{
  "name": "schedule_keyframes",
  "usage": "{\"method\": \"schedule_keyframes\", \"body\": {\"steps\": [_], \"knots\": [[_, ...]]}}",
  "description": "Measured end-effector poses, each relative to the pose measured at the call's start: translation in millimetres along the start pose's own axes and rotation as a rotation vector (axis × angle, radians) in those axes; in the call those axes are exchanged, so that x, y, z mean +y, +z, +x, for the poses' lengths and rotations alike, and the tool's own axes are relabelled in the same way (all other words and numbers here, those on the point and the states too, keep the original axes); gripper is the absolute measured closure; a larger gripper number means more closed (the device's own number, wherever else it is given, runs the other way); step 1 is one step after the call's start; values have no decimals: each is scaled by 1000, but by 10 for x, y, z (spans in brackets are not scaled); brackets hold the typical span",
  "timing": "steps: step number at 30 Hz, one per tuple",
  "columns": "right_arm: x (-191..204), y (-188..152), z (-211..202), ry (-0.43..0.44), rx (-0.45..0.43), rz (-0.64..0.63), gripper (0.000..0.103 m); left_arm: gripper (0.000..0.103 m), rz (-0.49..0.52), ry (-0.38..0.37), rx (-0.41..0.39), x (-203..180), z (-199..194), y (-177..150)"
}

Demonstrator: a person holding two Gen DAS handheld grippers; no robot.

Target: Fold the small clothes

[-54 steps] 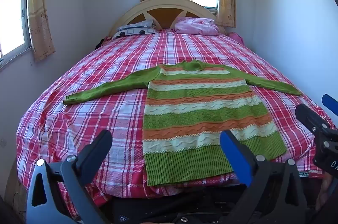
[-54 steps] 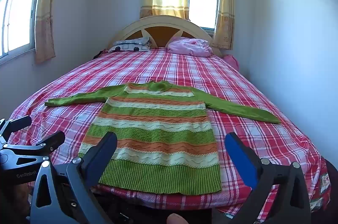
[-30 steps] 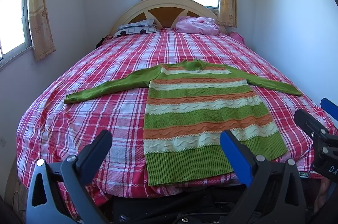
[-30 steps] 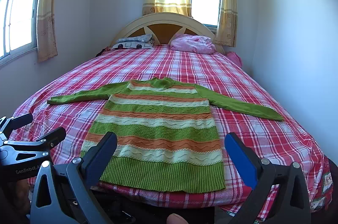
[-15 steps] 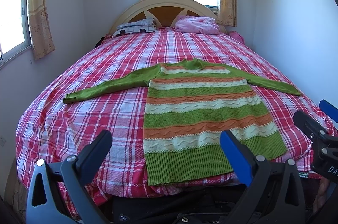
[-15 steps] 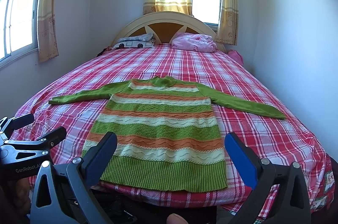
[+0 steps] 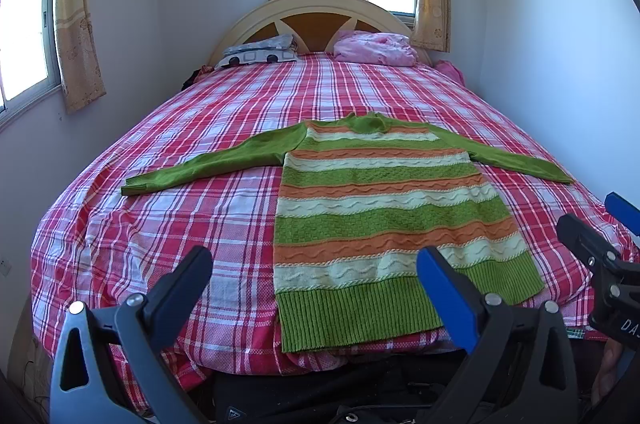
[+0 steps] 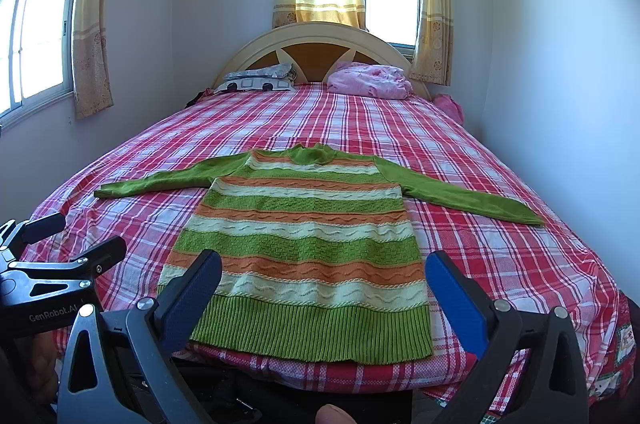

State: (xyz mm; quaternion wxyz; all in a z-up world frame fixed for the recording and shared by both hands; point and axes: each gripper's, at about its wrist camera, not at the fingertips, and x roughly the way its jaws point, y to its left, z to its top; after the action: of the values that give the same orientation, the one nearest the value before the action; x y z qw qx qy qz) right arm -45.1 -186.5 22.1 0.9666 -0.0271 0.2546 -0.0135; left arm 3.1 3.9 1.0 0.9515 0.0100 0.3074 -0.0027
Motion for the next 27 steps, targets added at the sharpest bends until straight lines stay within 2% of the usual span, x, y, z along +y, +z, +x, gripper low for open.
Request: {"method": "schedule_keyframes", "body": {"steps": [27], "knots": [[10,-9,43,15,22,-4,1,0,-9,-1,12,47,39,39]]}}
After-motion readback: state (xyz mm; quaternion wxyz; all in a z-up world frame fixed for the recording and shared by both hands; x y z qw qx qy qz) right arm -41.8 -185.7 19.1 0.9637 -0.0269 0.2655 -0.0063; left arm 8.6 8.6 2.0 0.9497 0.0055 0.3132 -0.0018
